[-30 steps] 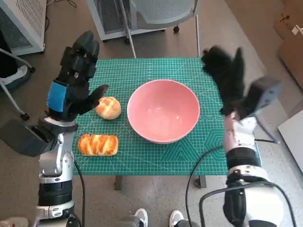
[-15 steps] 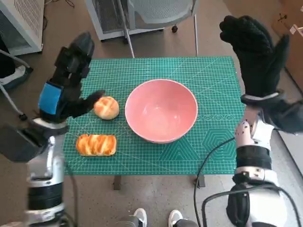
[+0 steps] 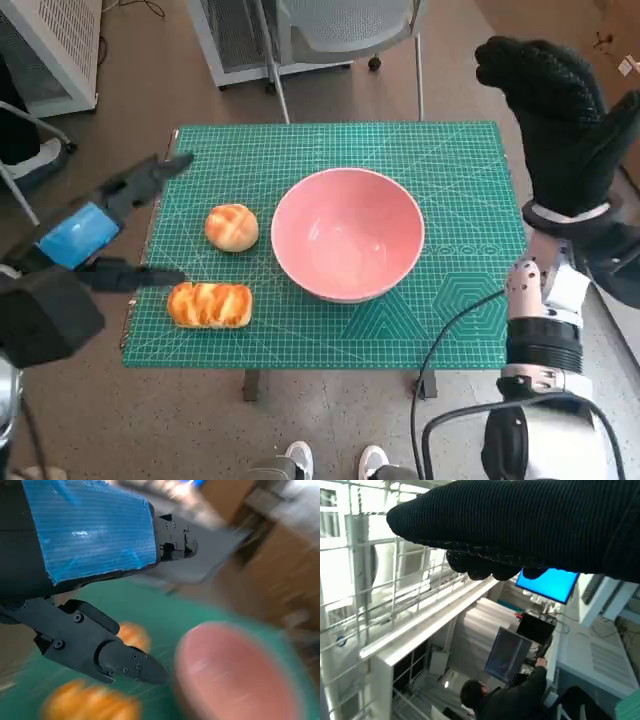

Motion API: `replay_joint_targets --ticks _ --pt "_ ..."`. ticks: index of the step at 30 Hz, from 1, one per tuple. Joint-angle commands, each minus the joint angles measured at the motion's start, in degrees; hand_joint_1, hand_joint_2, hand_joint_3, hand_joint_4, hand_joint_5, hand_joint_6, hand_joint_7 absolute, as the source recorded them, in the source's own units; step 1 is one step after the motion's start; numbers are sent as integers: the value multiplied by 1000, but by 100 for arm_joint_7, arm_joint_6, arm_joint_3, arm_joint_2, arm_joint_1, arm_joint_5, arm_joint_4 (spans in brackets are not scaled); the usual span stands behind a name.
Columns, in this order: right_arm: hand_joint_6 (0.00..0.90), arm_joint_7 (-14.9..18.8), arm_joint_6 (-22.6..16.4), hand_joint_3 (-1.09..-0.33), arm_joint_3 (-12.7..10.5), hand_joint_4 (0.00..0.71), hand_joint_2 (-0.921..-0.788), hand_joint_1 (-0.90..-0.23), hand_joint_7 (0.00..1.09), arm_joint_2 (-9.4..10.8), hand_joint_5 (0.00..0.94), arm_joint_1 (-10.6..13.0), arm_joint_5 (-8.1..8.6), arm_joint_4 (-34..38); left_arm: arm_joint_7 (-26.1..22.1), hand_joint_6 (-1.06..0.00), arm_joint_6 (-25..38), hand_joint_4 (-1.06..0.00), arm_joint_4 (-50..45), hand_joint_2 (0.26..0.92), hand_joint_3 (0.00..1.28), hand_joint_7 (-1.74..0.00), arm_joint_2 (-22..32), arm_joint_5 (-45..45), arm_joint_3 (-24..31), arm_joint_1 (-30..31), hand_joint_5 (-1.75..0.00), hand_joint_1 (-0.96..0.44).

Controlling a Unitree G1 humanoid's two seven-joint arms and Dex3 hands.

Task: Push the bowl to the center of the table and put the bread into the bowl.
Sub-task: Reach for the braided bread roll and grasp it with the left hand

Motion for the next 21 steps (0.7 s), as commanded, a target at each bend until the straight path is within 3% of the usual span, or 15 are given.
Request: replay_joint_targets --ticks 1,13,21 --pt "393 2 219 -643 55 297 -921 -647 14 -22 8 283 56 -24 -216 -268 698 -100 -543 693 9 -42 204 343 -655 258 -12 -214" --pt "425 -57 491 -633 112 310 -921 -663 25 43 9 335 147 -155 81 -307 854 -151 362 705 10 -23 -95 1205 -1942 53 -9 -199" --pt "432 -13 501 -629 138 315 -921 -662 23 79 8 354 164 -147 185 -307 742 -148 1313 718 11 -11 -491 1612 -2507 -189 -2 -224"
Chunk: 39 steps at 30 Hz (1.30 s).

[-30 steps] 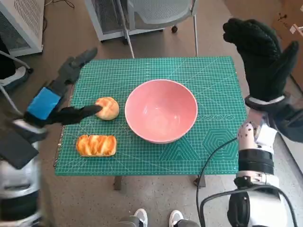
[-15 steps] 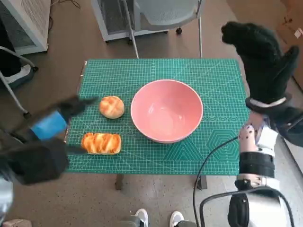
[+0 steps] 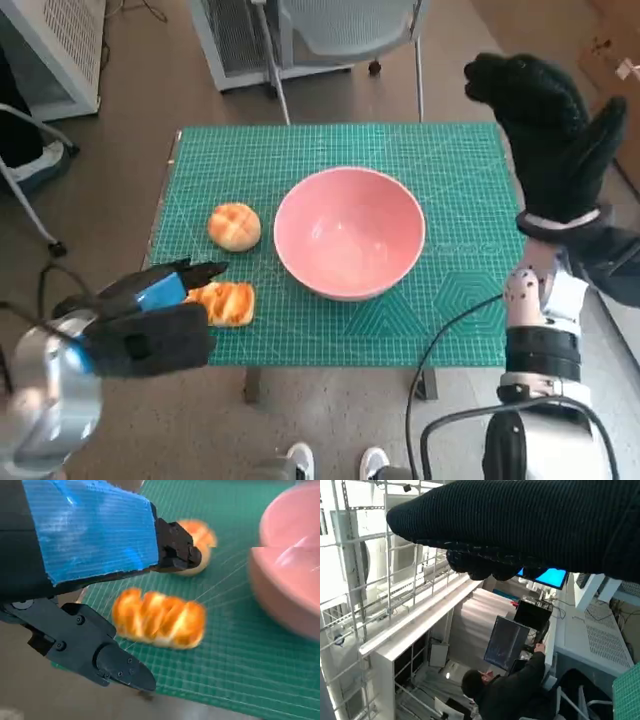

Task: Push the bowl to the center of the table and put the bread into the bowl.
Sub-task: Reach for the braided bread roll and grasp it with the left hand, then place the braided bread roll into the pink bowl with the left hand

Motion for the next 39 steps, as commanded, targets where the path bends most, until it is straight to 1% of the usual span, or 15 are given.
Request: replay_joint_targets --ticks 1,7,12,16,18,19,20,21,22,24,25,27,30,36,39 --pt "432 16 80 -629 34 315 -921 -662 23 66 8 146 59 11 136 -307 -103 -147 566 721 12 -10 -275 264 -308 -206 -1 -228" --pt "435 45 58 -627 50 316 -921 -648 21 79 6 167 70 30 552 -314 -423 -147 1458 737 15 -9 -699 599 -617 -389 -1 -239" --pt "433 61 52 -624 72 316 -921 -638 17 92 5 211 67 -3 1224 -343 -946 -194 2211 760 19 -17 -1034 843 -701 -419 -18 -201" --pt "432 86 107 -623 87 317 -921 -637 15 93 4 251 98 -74 1697 -482 -1315 -333 2709 798 17 -36 -1149 1158 -796 -462 -21 -112" --pt "432 97 138 -623 97 317 -921 -638 14 91 4 282 118 -129 1887 -611 -1493 -479 2898 828 16 -62 -1140 1343 -849 -482 -32 -67" --pt "432 99 150 -623 103 317 -921 -638 14 89 4 297 126 -154 1953 -624 -1563 -567 2959 847 28 -294 -1131 1414 -863 -487 -61 -126" --pt "432 99 171 -623 107 317 -921 -639 14 85 4 312 135 -183 2024 -621 -1650 -695 2963 873 65 -653 -1089 1493 -864 -472 -105 -210" --pt "432 99 188 -623 110 317 -921 -640 13 81 3 322 141 -205 2071 -646 -1718 -721 2967 887 49 -792 -1063 1550 -857 -460 -476 -134" --pt "432 97 208 -623 114 317 -921 -641 13 75 3 338 145 -234 2086 -658 -1774 -733 2875 899 39 -886 -992 1624 -829 -429 -719 -85" --pt "430 89 246 -623 123 317 -921 -643 12 64 3 367 153 -289 2055 -715 -1834 -750 2700 895 36 -890 -889 1736 -768 -381 -956 -42" --pt "429 84 263 -621 129 317 -921 -645 11 60 3 380 158 -313 2025 -744 -1848 -756 2626 892 35 -879 -856 1781 -737 -363 -1049 -26" --pt "428 67 298 -620 140 317 -921 -647 10 49 2 406 165 -361 1893 -766 -1823 -752 2377 892 34 -883 -784 1816 -630 -309 -1131 -12" --pt "427 35 329 -617 151 316 -921 -650 9 30 2 450 160 -427 1639 -764 -1752 -745 1783 896 32 -919 -698 1665 -288 -145 -1178 -2" --pt "428 15 339 -616 154 317 -921 -655 8 -4 2 486 139 -457 1094 -720 -1688 -748 600 908 27 -997 -631 1191 461 131 -1170 2" --pt "427 13 341 -618 149 316 -921 -655 7 -18 1 470 139 -430 814 -716 -1607 -760 -75 907 23 -1036 -647 953 833 186 -1125 3"
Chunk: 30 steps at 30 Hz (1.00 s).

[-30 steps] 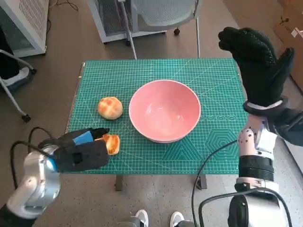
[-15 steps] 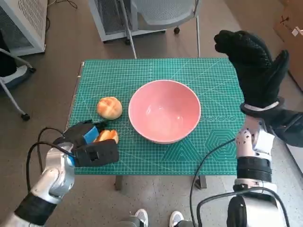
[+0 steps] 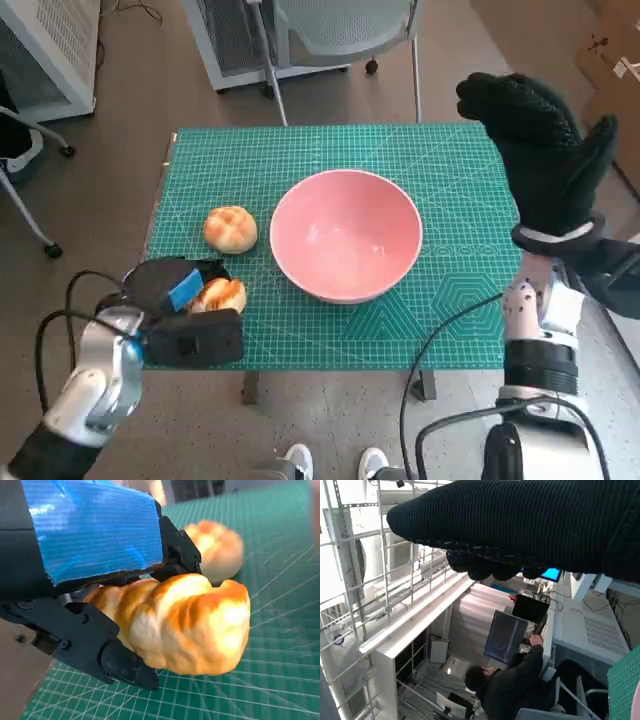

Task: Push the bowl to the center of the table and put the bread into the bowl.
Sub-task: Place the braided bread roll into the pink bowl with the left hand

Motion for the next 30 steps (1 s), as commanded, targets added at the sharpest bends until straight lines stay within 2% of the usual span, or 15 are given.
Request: replay_joint_targets --ticks 1,6,12,16,17,20,27,30 --pt "427 -33 76 -618 1 315 -921 -656 6 -38 1 123 -31 37 -474 -717 137 -766 -1239 906 21 -1047 84 -420 683 67 -1106 4" --pt "426 -43 95 -619 -1 315 -921 -656 6 -40 0 109 -25 45 -660 -741 173 -830 -2018 893 6 -1062 -45 -712 1067 -169 -994 5" --pt "427 -62 60 -620 21 315 -921 -656 5 -20 0 94 -59 52 -388 -803 -295 -926 -2128 862 0 -1011 -296 -901 1090 -819 -866 5" --pt "427 -89 2 -619 46 315 -921 -647 5 7 0 82 -99 78 -46 -838 -805 -967 -1615 846 0 -941 -603 -761 704 -1556 -850 5" --pt "427 -95 -9 -619 52 315 -921 -646 5 11 0 82 -105 81 8 -863 -885 -954 -1485 841 9 -861 -673 -710 607 -1697 -914 5" --pt "428 -116 -47 -620 73 315 -921 -646 5 17 0 95 -129 72 130 -885 -1040 -945 -984 836 18 -788 -976 -572 267 -2167 -971 5" --pt "425 -171 -107 -623 117 315 -921 -651 3 14 0 169 -167 -20 172 -820 -1163 -869 345 865 22 -828 -1645 -362 -377 -3031 -1091 4" --pt "423 -195 -83 -625 121 315 -921 -651 2 -9 0 233 -161 -112 228 -759 -1296 -831 1084 885 21 -945 -1917 -331 -592 -3344 -1087 3"
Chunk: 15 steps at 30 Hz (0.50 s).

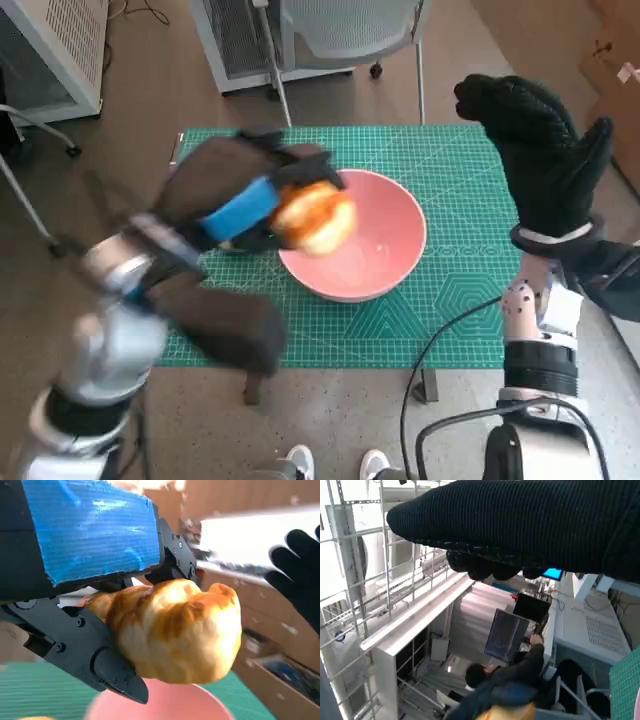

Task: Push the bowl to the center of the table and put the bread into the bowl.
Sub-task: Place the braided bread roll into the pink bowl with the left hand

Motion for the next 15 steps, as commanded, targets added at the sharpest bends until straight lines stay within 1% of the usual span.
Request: replay_joint_targets --ticks 1,4,10,15 --pt "422 -75 42 -626 23 314 -921 -652 1 -11 0 221 -71 -101 117 -733 -181 -813 1032 894 20 -997 -361 82 -320 -471 -1085 3" --pt "421 -119 76 -627 17 314 -921 -659 1 -33 0 293 -79 -205 244 -702 -381 -790 1634 905 19 -1053 -556 66 -433 -650 -1089 2" --pt "408 -222 110 -632 17 310 -921 -665 0 -83 0 430 -110 -391 389 -701 -624 -770 2588 910 22 -1013 -829 75 -606 -877 -1154 2" --pt "402 -320 155 -637 20 304 -921 -663 0 -104 0 517 -134 -534 449 -684 -793 -765 3153 914 24 -1038 -945 94 -732 -958 -1152 2"
